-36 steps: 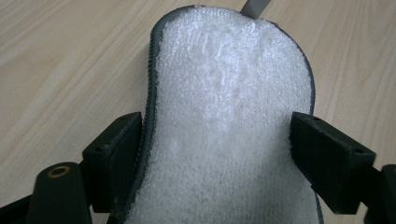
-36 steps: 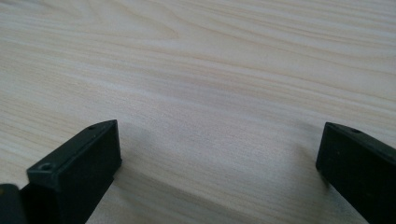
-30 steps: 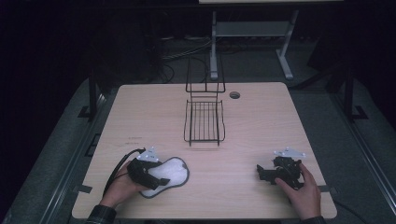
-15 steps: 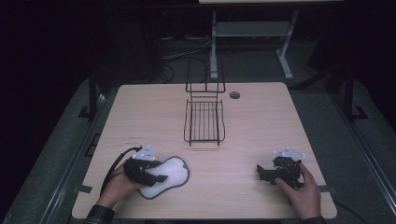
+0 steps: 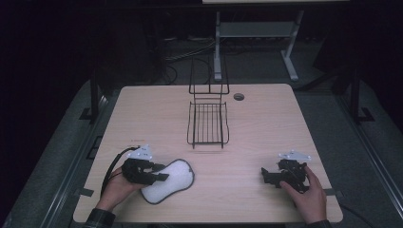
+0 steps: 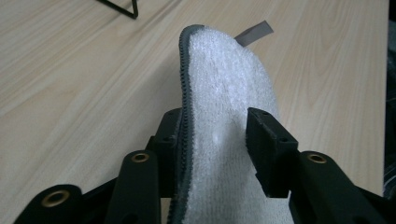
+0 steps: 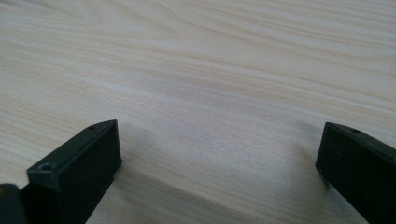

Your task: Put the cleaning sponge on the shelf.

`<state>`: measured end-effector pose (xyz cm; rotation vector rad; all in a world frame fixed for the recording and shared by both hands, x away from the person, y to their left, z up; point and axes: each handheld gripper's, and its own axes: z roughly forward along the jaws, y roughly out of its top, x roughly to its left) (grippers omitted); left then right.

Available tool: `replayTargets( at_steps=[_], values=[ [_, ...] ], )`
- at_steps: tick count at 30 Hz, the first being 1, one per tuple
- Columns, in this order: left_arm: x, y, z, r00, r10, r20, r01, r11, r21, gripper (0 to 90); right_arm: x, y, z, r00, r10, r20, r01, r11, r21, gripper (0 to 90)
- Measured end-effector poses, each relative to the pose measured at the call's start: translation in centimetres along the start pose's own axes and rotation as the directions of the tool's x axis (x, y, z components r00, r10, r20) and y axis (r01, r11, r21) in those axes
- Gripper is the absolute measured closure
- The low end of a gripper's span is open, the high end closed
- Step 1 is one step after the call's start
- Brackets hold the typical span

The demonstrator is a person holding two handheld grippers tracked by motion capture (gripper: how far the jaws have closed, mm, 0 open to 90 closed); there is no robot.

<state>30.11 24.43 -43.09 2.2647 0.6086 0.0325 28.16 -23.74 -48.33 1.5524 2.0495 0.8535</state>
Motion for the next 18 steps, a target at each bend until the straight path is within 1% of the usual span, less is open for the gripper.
replayTargets(
  at_steps=[2, 3, 4, 5, 6, 7, 10, 15, 18],
  values=[
    [0.0, 0.1, -0.2, 0.9999, -0.010, 0.007, 0.010, 0.9999, -0.014, 60.7, 0.0, 0.0, 0.0, 1.0000, 0.000, 0.000, 0.000, 1.000, 0.000, 0.0],
    [0.0, 0.1, -0.3, 0.9999, -0.013, 0.011, 0.013, 0.9997, -0.019, 63.4, 0.0, 0.0, 0.0, 1.0000, 0.000, 0.000, 0.000, 1.000, 0.000, 0.0],
    [0.0, 0.1, -0.4, 0.9997, -0.016, 0.019, 0.017, 0.9995, -0.026, 63.4, 0.0, 0.0, 0.0, 1.0000, 0.000, 0.000, 0.000, 1.000, 0.000, 0.0],
    [0.1, 0.2, -0.4, 0.9994, -0.021, 0.028, 0.022, 0.9992, -0.033, 66.1, 0.0, 0.0, 0.0, 1.0000, 0.000, 0.000, 0.000, 1.000, 0.000, 0.0],
    [0.1, 0.2, -0.5, 0.9992, -0.022, 0.033, 0.023, 0.9990, -0.039, 66.1, 0.0, 0.0, 0.0, 1.0000, 0.000, 0.000, 0.000, 1.000, 0.000, 0.0],
    [0.1, 0.3, -0.6, 0.9990, -0.025, 0.037, 0.027, 0.9986, -0.046, 68.5, 0.0, 0.0, 0.0, 1.0000, 0.000, 0.000, 0.000, 1.000, 0.000, 0.0],
    [0.0, 0.3, -0.9, 0.9982, -0.031, 0.052, 0.035, 0.9970, -0.069, 70.4, 0.0, 0.0, 0.0, 1.0000, 0.000, 0.000, 0.000, 1.000, 0.000, 0.0],
    [-0.1, 0.5, -1.2, 0.9975, -0.036, 0.061, 0.042, 0.9939, -0.101, 74.6, 0.0, 0.0, 0.0, 1.0000, 0.000, 0.000, 0.000, 1.000, 0.000, 0.0],
    [-0.2, 0.7, -1.5, 0.9975, -0.031, 0.064, 0.039, 0.9922, -0.119, 77.2, 0.0, 0.0, 0.0, 1.0000, 0.000, 0.000, 0.000, 1.000, 0.000, 0.0]
  ],
)
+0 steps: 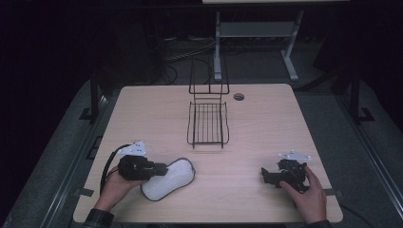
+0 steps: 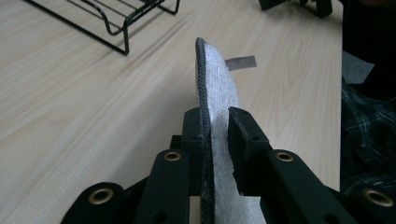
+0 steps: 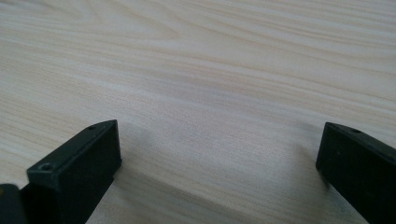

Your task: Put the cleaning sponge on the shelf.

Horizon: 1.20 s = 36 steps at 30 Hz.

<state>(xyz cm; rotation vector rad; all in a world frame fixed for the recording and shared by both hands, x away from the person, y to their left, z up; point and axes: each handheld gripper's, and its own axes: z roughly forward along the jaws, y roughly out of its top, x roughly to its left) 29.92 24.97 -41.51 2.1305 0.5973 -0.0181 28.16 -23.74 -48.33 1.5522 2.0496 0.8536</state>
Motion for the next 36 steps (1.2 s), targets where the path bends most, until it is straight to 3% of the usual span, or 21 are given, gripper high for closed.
replayTargets(
  at_steps=[9, 19, 36],
  values=[
    [-0.3, 0.3, -0.1, 0.9997, -0.006, 0.022, 0.006, 1.0000, -0.003, 82.9, 0.0, 0.0, 0.0, 1.0000, -0.001, 0.000, 0.001, 1.000, 0.000, 0.0],
    [-0.5, 0.8, -0.3, 0.9990, -0.044, 0.001, 0.044, 0.9988, -0.021, 83.4, 0.0, 0.0, 0.0, 1.0000, 0.000, 0.000, 0.000, 1.000, 0.000, 0.0],
    [-0.6, 2.2, -1.4, 0.9970, -0.070, -0.033, 0.067, 0.9954, -0.069, 83.9, 0.0, 0.0, 0.0, 1.0000, 0.000, 0.000, 0.000, 1.000, 0.000, 0.0]
  ],
)
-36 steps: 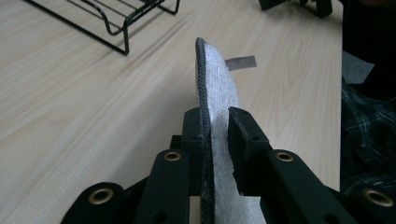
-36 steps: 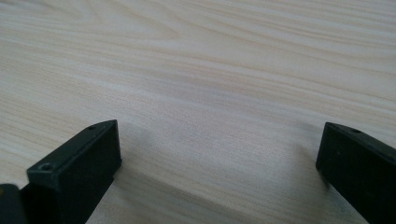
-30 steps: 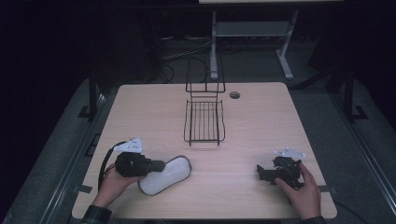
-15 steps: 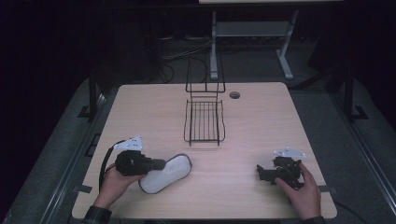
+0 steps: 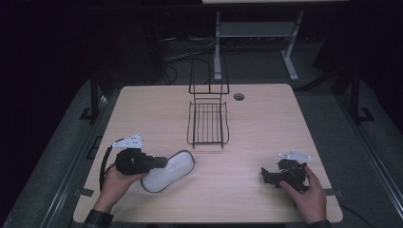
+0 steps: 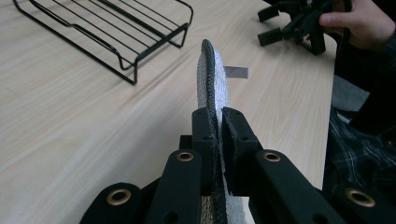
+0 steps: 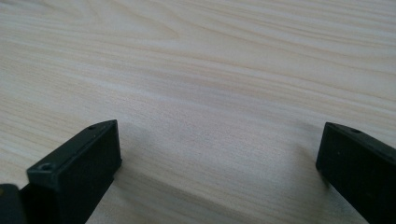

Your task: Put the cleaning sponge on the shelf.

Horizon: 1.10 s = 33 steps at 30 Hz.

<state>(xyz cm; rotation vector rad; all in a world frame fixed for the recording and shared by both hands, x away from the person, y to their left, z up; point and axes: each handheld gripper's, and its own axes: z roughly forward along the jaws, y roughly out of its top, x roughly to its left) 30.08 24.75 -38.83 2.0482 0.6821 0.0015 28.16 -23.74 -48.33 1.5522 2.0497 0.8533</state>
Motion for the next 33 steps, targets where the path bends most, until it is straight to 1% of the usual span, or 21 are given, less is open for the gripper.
replayTargets(
  at_steps=[3, 10, 11, 13, 17, 24, 26, 33],
  values=[
    [0.1, 0.5, -0.2, 1.0000, -0.002, -0.004, 0.002, 0.9999, -0.016, 83.9, 0.0, 0.0, 0.0, 1.0000, 0.000, 0.000, 0.000, 1.000, 0.000, 0.0],
    [0.5, 1.3, -0.3, 0.9998, -0.004, -0.021, 0.003, 0.9994, -0.035, 84.0, 0.0, 0.0, 0.0, 1.0000, 0.000, 0.000, 0.000, 1.000, 0.000, 0.0],
    [0.6, 1.5, -0.3, 0.9997, -0.012, -0.023, 0.011, 0.9990, -0.044, 84.0, 0.0, 0.0, 0.0, 1.0000, 0.000, 0.000, 0.000, 1.000, 0.000, 0.0],
    [0.7, 1.6, -0.3, 0.9996, -0.009, -0.028, 0.008, 0.9990, -0.043, 84.0, 0.0, 0.0, 0.0, 1.0000, 0.000, 0.000, 0.000, 1.000, 0.000, 0.0],
    [1.0, 2.1, -0.2, 0.9993, -0.019, -0.033, 0.017, 0.9984, -0.053, 84.0, 0.0, 0.0, 0.0, 1.0000, 0.000, 0.000, 0.000, 1.000, 0.000, 0.0],
    [1.9, 2.9, -0.1, 0.9984, -0.031, -0.048, 0.027, 0.9968, -0.076, 84.0, 0.0, 0.0, 0.0, 1.0000, -0.001, 0.000, 0.001, 1.000, 0.000, 0.0],
    [2.3, 3.2, 0.1, 0.9979, -0.040, -0.050, 0.036, 0.9962, -0.079, 84.0, 0.0, 0.0, 0.0, 1.0000, 0.000, 0.000, 0.000, 1.000, 0.000, 0.0],
    [3.1, 3.9, 0.6, 0.9975, -0.045, -0.055, 0.039, 0.9948, -0.094, 84.0, 0.0, 0.0, 0.0, 1.0000, 0.000, 0.000, 0.000, 1.000, 0.000, 0.0]
  ],
)
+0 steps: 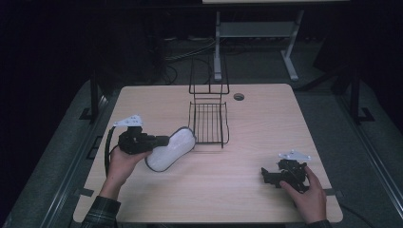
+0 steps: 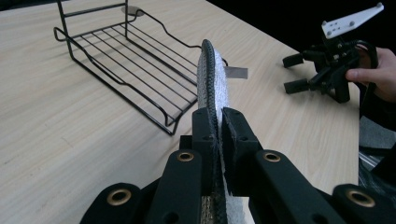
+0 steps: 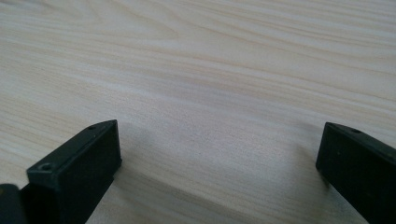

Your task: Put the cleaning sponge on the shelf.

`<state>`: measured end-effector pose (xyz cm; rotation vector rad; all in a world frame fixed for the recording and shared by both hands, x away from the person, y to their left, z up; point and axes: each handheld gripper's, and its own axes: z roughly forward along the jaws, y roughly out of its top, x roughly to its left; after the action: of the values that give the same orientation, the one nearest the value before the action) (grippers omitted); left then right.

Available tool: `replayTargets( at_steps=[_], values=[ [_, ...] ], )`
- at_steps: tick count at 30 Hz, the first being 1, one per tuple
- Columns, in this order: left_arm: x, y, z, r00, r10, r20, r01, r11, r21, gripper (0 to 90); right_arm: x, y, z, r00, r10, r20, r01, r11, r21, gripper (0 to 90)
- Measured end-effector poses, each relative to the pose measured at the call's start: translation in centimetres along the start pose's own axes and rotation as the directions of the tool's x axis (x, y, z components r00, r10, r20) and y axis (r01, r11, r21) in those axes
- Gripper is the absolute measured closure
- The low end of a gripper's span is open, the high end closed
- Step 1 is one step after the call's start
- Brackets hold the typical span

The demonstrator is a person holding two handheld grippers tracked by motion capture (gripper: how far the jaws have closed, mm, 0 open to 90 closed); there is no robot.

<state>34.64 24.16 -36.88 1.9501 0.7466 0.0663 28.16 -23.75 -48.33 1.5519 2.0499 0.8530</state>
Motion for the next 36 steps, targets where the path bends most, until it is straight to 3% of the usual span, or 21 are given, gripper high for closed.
replayTargets(
  at_steps=[15, 36],
  values=[
    [1.4, 2.4, 1.5, 0.9998, 0.007, -0.020, -0.008, 0.9998, -0.017, 84.0, 0.0, 0.0, 0.0, 1.0000, -0.001, 0.000, 0.001, 1.000, 0.000, 0.0],
    [4.0, 5.3, 5.7, 0.9997, -0.016, -0.019, 0.016, 0.9997, -0.018, 84.0, 0.0, 0.0, 0.0, 1.0000, 0.000, 0.000, 0.000, 1.000, 0.000, 0.0]
  ],
)
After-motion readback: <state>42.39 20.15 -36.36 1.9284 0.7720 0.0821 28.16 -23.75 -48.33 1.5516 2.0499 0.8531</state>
